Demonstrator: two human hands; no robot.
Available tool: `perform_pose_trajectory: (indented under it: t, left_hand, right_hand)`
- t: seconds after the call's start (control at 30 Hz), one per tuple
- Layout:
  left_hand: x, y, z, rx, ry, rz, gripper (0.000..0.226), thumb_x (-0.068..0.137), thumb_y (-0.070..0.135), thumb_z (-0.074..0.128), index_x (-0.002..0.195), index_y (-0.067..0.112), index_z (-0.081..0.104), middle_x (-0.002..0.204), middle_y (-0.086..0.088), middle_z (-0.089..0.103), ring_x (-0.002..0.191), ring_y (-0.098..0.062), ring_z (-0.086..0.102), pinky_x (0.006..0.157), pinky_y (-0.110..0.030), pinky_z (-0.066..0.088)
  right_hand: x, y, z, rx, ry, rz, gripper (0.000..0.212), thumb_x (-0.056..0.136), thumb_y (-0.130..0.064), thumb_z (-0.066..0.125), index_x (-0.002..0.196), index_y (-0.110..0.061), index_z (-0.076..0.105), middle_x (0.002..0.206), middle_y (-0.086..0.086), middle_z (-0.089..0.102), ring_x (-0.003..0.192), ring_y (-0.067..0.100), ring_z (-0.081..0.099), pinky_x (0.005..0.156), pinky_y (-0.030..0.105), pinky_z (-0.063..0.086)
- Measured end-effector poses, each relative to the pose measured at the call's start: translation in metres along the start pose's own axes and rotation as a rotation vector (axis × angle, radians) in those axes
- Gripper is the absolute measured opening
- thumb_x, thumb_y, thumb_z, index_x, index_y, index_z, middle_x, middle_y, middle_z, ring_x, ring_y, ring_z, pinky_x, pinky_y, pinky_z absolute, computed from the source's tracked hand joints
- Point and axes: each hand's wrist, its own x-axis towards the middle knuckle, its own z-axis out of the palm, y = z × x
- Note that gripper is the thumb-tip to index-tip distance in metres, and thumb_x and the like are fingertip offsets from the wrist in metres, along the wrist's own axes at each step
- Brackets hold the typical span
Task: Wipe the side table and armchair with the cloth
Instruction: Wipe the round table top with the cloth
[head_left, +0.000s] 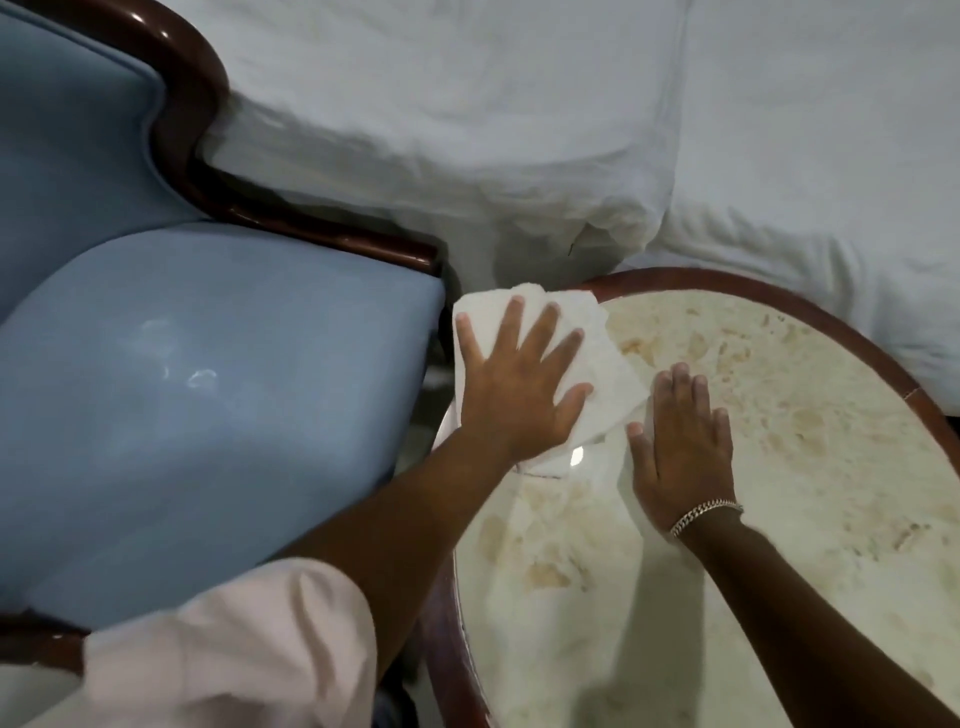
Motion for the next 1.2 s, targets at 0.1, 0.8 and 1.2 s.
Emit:
perform_pose_trajectory:
  t: [0.1, 0.8, 1.2]
  left_hand:
    - [-0.059, -0.001, 0.003, -0.073, 0.084, -0.031, 0.059, 0.095, 0.058, 0.042, 0.146, 0.031, 0.05, 0.163, -0.003, 0.038, 0.153, -0.036, 0.024, 0.114, -0.078, 0.007]
    - [-0.151, -0.018, -0.063, -1.013, 0.005, -0.483, 0.044, 0.092, 0.031, 0.04, 0.12, 0.022, 0.073, 0.127, -0.003, 0.072, 0.124, -0.022, 0.063, 0.113, -0.049, 0.043]
    - [-0.122, -0.058, -0.076, -0.879, -0.008, -0.581, 0.031, 0.097, 0.02, 0.051, 0.094, 0.004, 0.078, 0.091, -0.011, 0.075, 0.084, -0.026, 0.068, 0.077, -0.033, 0.053]
  right_hand:
    - [-0.002, -0.006, -0.003, -0.007, -0.01, 0.025, 0.069, 0.097, -0.043, 0.018, 0.157, -0.012, 0.003, 0.167, 0.008, -0.003, 0.154, 0.024, -0.006, 0.124, 0.048, 0.001]
    - [-0.119, -0.144, -0.016, 0.676, 0.05, 0.064, 0.044, 0.097, -0.019, 0.045, 0.139, -0.007, 0.053, 0.153, 0.013, 0.043, 0.146, 0.03, 0.034, 0.12, 0.045, 0.027]
    - [-0.17, -0.161, 0.049, -0.028, -0.004, -0.18, 0.084, 0.077, -0.066, 0.05, 0.152, -0.041, 0.023, 0.166, 0.002, 0.015, 0.148, 0.048, 0.015, 0.108, 0.071, 0.021]
